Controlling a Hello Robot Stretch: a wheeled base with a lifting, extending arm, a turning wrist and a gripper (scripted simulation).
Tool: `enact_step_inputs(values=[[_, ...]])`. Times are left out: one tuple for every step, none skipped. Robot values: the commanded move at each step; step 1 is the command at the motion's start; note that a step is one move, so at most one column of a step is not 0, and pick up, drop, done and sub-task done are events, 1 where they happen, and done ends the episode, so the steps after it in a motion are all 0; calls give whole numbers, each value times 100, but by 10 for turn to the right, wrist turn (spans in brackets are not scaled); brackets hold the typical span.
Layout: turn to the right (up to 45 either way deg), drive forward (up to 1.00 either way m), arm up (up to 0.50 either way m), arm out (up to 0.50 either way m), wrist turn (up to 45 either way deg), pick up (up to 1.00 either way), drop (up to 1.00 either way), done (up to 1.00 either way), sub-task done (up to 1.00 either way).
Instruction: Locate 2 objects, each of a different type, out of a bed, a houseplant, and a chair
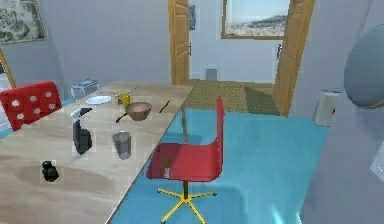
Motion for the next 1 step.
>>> enact_step_inputs(values=[[0,0,0,0,0,0,0,100,0]])
